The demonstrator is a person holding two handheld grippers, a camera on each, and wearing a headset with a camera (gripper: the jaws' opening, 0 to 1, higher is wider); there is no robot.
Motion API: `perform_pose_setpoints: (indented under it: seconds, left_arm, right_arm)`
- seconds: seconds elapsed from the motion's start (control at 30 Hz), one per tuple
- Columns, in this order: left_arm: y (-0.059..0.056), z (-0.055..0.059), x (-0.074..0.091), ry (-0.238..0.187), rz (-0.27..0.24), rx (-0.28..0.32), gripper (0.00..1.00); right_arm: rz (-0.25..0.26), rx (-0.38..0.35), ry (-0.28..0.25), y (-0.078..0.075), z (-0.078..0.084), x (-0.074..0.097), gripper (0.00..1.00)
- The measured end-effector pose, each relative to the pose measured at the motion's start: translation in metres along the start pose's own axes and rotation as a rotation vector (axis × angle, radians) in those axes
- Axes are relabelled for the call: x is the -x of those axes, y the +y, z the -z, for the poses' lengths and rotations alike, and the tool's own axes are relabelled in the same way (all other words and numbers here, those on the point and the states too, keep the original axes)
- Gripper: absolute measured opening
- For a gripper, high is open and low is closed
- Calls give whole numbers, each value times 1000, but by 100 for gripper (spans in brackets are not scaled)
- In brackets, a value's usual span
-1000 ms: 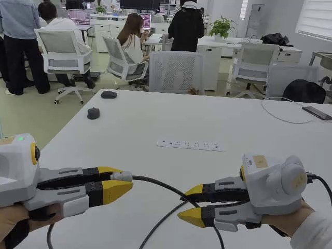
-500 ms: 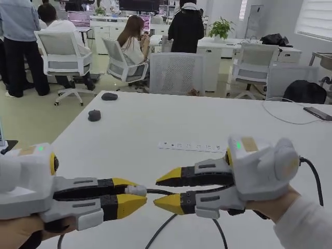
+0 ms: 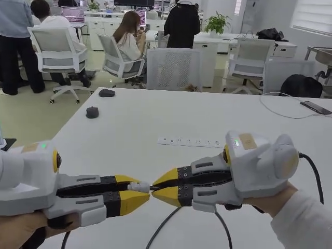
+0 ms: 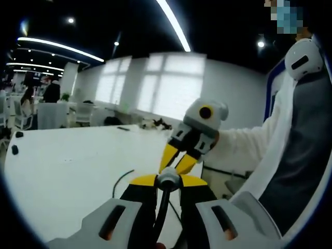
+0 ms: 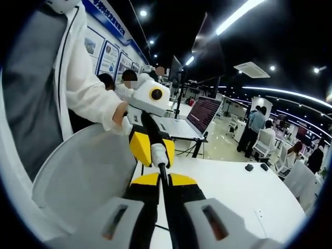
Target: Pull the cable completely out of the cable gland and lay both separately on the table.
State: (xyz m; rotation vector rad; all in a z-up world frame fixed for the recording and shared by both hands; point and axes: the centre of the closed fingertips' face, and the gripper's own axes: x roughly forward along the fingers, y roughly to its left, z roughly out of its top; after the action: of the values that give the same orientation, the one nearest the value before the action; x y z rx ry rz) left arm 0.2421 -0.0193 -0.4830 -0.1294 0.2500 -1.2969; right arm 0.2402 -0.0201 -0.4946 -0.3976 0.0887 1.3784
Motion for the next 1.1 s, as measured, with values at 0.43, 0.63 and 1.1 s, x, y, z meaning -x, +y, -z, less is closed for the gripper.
perform_pose_setpoints:
  seconds: [0.43, 0.63, 1.1]
  left_arm:
    - [10, -2, 16, 4, -30, -9, 16]
    - [16, -3, 25, 2, -50, -10, 16]
    - [27, -3, 40, -8, -94, 0, 16]
  right_arm:
    - [22, -20, 6, -8, 10, 4, 3]
    - [40, -47, 24, -14, 24, 10, 3]
    - [81, -126, 73, -17, 57, 28, 4]
